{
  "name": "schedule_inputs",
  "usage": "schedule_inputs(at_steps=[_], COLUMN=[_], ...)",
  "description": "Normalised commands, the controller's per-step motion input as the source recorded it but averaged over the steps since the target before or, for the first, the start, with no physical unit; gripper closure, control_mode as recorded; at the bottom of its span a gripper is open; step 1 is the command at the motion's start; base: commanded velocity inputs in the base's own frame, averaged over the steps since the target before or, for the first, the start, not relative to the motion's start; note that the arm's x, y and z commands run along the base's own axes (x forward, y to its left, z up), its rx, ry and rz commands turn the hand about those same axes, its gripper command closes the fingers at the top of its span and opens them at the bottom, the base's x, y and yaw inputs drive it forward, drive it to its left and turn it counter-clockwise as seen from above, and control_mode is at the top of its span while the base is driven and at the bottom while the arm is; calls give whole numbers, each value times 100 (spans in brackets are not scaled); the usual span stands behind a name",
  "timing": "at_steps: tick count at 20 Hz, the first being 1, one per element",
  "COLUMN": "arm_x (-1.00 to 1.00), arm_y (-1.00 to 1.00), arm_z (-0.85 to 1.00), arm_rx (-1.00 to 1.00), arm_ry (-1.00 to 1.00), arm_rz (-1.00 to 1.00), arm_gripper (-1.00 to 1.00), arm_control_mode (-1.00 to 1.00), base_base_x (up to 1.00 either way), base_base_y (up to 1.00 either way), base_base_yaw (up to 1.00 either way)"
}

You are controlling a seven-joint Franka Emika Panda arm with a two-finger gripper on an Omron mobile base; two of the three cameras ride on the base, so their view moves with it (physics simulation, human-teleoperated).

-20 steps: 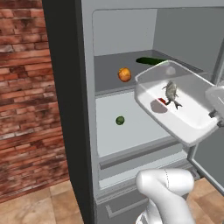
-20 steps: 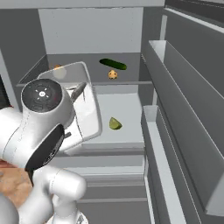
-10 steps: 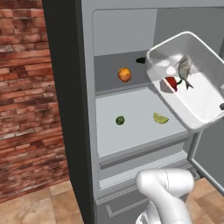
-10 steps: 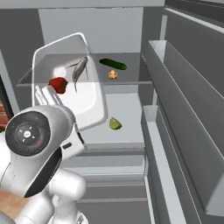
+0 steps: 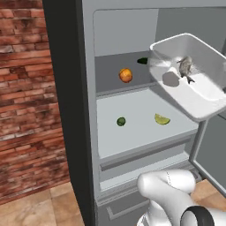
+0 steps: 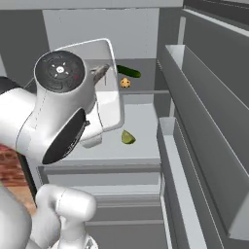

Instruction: Place the tupperware on the top shelf of the fridge. Make space for the tupperware among the existing items by rearranging them on the shelves if needed. Close the fridge door when finished.

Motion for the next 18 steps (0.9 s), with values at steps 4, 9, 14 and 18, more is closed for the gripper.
schedule_inputs(at_steps=[4,9,14,18], arm_x=[49,44,51,48], arm_y=[0,0,0,0], arm_z=[0,0,0,0], arm_rx=[21,17,5,0], arm_ry=[9,-2,-9,-9], arm_rz=[0,0,0,0], arm_gripper=[100,100,100,100], arm_control_mode=[-100,-100,-100,-100], base_base_x=[0,0,0,0], base_base_y=[0,0,0,0], base_base_yaw=[0,0,0,0])
